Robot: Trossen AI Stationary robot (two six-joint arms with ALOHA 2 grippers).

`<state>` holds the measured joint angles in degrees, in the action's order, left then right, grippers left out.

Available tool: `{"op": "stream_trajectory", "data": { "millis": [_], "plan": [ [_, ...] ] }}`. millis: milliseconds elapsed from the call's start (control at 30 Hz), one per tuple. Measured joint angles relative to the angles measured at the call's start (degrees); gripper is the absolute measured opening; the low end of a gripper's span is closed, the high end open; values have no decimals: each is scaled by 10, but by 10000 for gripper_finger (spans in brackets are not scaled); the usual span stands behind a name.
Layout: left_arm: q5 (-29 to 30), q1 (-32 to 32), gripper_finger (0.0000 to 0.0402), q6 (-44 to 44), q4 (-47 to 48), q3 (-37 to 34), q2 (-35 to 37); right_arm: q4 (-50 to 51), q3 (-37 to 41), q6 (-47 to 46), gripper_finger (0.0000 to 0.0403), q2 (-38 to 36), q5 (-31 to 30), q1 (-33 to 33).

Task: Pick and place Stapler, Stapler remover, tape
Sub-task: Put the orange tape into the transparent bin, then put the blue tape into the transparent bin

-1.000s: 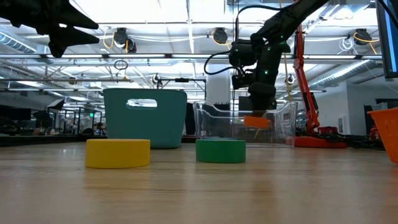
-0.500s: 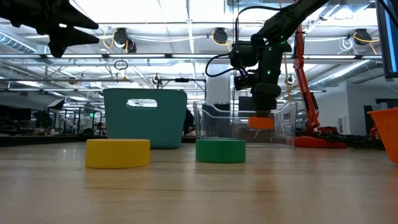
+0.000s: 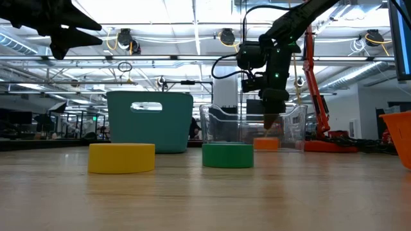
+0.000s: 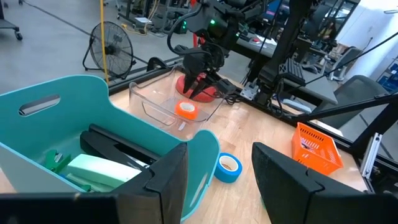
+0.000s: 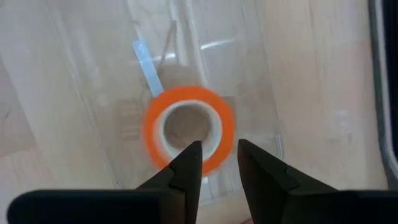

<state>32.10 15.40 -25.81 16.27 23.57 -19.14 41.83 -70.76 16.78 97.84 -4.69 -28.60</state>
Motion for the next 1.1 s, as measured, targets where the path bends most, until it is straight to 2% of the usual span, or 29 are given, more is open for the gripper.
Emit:
{"op": "stream_trajectory", "data": {
  "millis": [233,500,567,733,800,967,1100],
  "plan": [
    [0,0,179,2,0,0,0,14,-7,-6,103,-1,-1,9],
    [0,0,179,2,3,0,0,11,-86,-10,97,-53,3,34],
    [-1,0,179,4,3,0,0,-9,-103,-11,88,-79,27,48],
    [-6,0,179,6,3,0,0,-82,-107,-49,53,-140,157,91],
    [-9,0,179,10,4,0,0,-110,-107,-70,38,-154,189,114],
    [-12,0,179,23,8,0,0,-115,-106,-99,6,-164,199,180],
    [-16,0,179,24,8,0,0,-135,-106,-124,3,-155,198,232]
  ]
}}
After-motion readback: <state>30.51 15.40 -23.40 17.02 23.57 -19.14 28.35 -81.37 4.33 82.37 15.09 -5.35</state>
